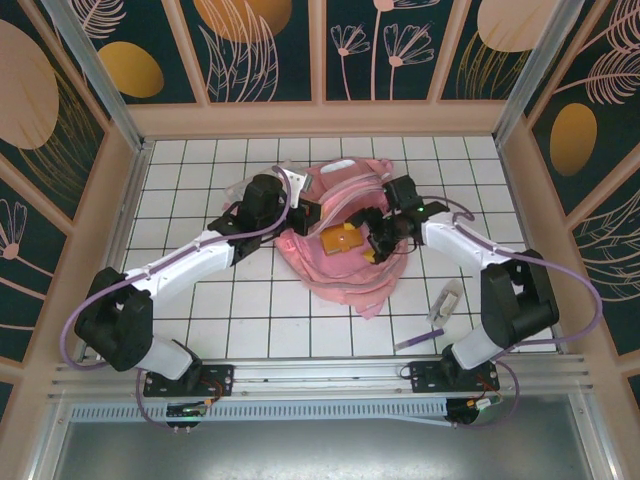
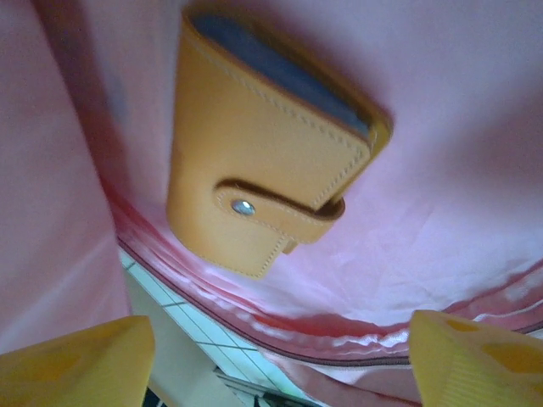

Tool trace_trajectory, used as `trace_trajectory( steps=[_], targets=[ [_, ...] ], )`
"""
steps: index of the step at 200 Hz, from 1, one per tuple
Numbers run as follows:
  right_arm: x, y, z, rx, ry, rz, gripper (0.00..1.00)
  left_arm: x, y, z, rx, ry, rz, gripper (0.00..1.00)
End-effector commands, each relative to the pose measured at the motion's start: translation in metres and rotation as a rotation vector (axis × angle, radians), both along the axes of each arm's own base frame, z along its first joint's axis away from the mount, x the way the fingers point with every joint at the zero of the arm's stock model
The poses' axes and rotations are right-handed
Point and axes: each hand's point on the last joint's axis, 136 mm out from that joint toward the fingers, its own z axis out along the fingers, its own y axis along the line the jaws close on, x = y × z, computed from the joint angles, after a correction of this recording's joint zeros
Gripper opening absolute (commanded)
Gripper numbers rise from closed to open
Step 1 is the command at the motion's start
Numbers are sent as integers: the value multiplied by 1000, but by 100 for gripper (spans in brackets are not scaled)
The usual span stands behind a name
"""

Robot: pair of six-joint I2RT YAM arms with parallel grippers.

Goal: Pack books, pencil case, and school supplies into a backpack

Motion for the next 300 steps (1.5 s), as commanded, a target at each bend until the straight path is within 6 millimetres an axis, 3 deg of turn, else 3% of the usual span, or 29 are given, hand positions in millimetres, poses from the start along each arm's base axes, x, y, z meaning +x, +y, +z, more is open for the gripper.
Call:
trace_trajectory(
  steps=[1,23,65,79,95,114,138,175,213,226,252,278,300],
  targets=[
    [-1,13,-13,28,64,-63,82,25,-2,47,-109,-112,57,0],
    [11,11,-20,28,41,-94,82,24,-1,44,-115,-116,64,0],
    [38,9,-42,-24,-14,-118,61,21,1,45,-127,-114,61,0],
    [49,9,-50,-47,-58,-107,48,18,2,45,-128,-118,59,0],
    [55,17,-55,-21,-90,-87,46,15,-1,48,-139,-120,37,0],
    [60,27,-48,24,-155,-73,35,13,-7,51,-159,-113,4,0],
    [72,31,-16,70,-302,-83,20,11,-11,55,-173,-108,-22,0],
    [80,26,23,105,-455,-110,12,13,-13,64,-153,-132,-32,0],
    [86,29,40,149,-534,-104,0,18,-15,84,-162,-172,-35,0],
    [89,32,49,185,-584,-94,0,19,-16,90,-171,-179,-35,0],
    [103,35,53,196,-650,-81,0,22,-22,93,-191,-168,-49,0],
    [113,51,52,276,-685,-40,0,24,-27,100,-219,-172,-59,0],
    [114,66,36,326,-636,-12,0,28,-27,109,-215,-211,-57,0]
  ],
)
